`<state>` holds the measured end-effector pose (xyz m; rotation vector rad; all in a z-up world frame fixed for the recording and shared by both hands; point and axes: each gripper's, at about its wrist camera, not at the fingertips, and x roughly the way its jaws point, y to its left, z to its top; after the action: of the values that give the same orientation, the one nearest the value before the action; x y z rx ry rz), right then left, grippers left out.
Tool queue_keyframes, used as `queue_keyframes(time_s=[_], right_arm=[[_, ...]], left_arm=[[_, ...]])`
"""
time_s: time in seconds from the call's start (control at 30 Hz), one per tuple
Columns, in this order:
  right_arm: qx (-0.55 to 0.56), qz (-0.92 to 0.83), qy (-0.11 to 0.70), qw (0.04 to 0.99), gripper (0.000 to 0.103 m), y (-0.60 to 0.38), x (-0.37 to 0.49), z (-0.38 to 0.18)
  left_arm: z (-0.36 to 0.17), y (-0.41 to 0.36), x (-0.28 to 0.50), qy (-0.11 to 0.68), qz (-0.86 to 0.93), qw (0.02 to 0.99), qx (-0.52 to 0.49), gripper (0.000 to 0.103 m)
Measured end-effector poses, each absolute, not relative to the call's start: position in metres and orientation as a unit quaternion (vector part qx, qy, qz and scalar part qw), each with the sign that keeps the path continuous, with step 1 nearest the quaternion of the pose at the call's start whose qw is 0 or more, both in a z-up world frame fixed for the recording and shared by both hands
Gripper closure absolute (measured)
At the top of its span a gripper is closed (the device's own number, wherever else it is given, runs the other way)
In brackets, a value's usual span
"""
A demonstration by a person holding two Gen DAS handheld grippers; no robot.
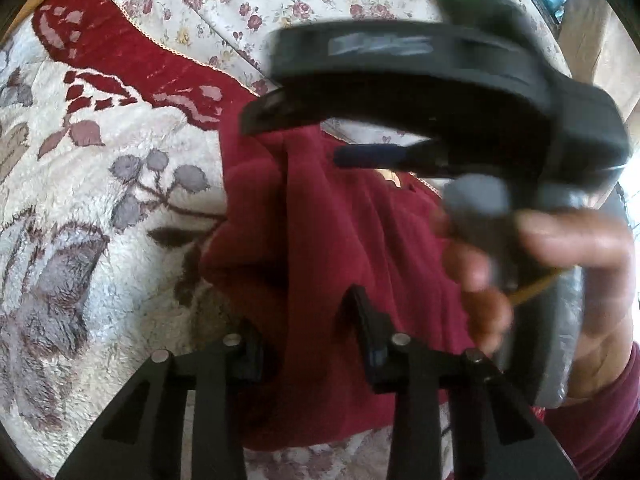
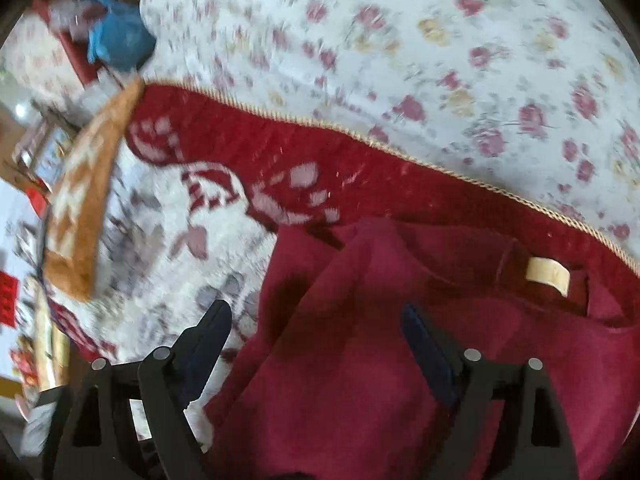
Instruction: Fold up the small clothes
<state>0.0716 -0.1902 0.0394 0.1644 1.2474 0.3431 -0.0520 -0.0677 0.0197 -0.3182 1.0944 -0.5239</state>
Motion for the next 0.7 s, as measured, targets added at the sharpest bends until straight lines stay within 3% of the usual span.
queue_keyframes(time_s=[0.2, 0.27, 0.3, 0.37, 0.4, 0.47, 0.53, 0.57, 0.6, 0.7], right_arm=[[0.023, 0.161, 0.598, 0.785, 0.013, -0.17, 0.08, 0.009], [0.011, 0.148, 0.583, 0.799, 0.033, -0.175, 0.075, 0.012], [0.024, 0.151, 0.572, 0.806, 0.043, -0.184, 0.071, 0.014], [0.062, 0.162, 0.561, 0.809, 0.062, -0.198, 0.065, 0.017], [0.09, 0.168, 0.552, 0.812, 0.072, -0.208, 0.059, 0.02], [0.133, 0.172, 0.529, 0.82, 0.079, -0.227, 0.048, 0.025], [0.166, 0.175, 0.515, 0.823, 0.081, -0.24, 0.041, 0.029], [0.185, 0.177, 0.507, 0.823, 0.081, -0.25, 0.036, 0.032], [0.198, 0.179, 0.5, 0.824, 0.082, -0.255, 0.031, 0.035], [0.229, 0.186, 0.477, 0.828, 0.083, -0.279, 0.016, 0.047]], left_arm=[[0.016, -0.066, -0.056, 0.516, -0.234, 0.813, -0.135, 0.07], [0.014, -0.068, -0.056, 0.518, -0.227, 0.815, -0.128, 0.064], [0.014, -0.07, -0.054, 0.518, -0.223, 0.816, -0.125, 0.051], [0.011, -0.073, -0.053, 0.518, -0.215, 0.819, -0.121, 0.036], [0.011, -0.074, -0.054, 0.516, -0.217, 0.819, -0.128, 0.034], [0.011, -0.076, -0.055, 0.513, -0.214, 0.823, -0.123, 0.034], [0.012, -0.082, -0.057, 0.51, -0.22, 0.824, -0.112, 0.049], [0.012, -0.084, -0.058, 0.514, -0.227, 0.819, -0.113, 0.073], [0.013, -0.088, -0.058, 0.52, -0.241, 0.811, -0.118, 0.083], [0.035, -0.101, -0.071, 0.497, -0.256, 0.823, -0.098, 0.085]])
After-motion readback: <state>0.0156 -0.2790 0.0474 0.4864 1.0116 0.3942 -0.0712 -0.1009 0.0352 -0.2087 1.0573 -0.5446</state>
